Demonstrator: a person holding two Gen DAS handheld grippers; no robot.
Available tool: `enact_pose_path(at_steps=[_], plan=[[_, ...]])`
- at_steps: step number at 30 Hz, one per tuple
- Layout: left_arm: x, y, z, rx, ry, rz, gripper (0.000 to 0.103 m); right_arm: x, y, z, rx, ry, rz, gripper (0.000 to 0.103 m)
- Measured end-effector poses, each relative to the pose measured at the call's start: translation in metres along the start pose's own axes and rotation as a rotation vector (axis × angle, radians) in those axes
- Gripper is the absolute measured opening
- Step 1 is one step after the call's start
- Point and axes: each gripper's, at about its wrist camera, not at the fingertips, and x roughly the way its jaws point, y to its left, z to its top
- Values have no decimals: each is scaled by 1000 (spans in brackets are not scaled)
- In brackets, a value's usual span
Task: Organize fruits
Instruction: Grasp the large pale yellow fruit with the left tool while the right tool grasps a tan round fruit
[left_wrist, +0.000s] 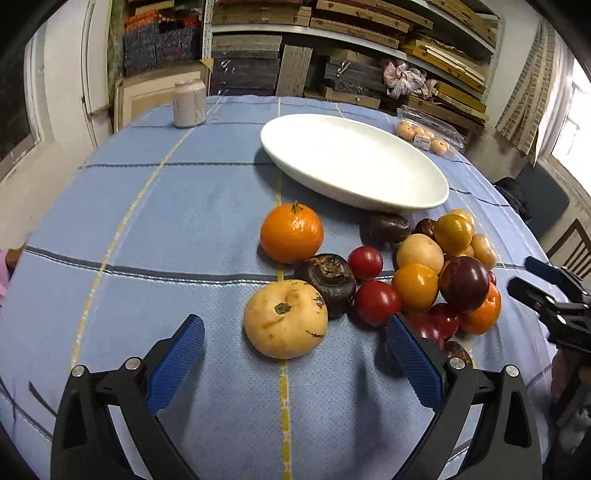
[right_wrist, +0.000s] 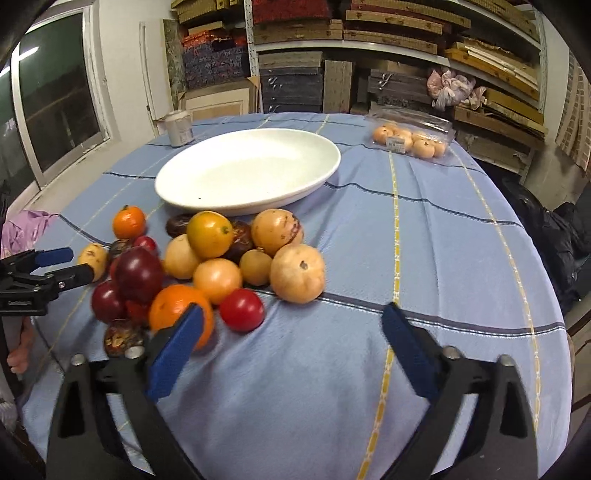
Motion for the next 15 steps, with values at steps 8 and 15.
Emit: enact_pose_path(at_steps=[8,15], plan=[[19,-2,1,10,42,-11,99,17,-8,6,18,16,19,76],[19,-2,1,5,30,-40,91,31,-23,21,83,26,69,75]])
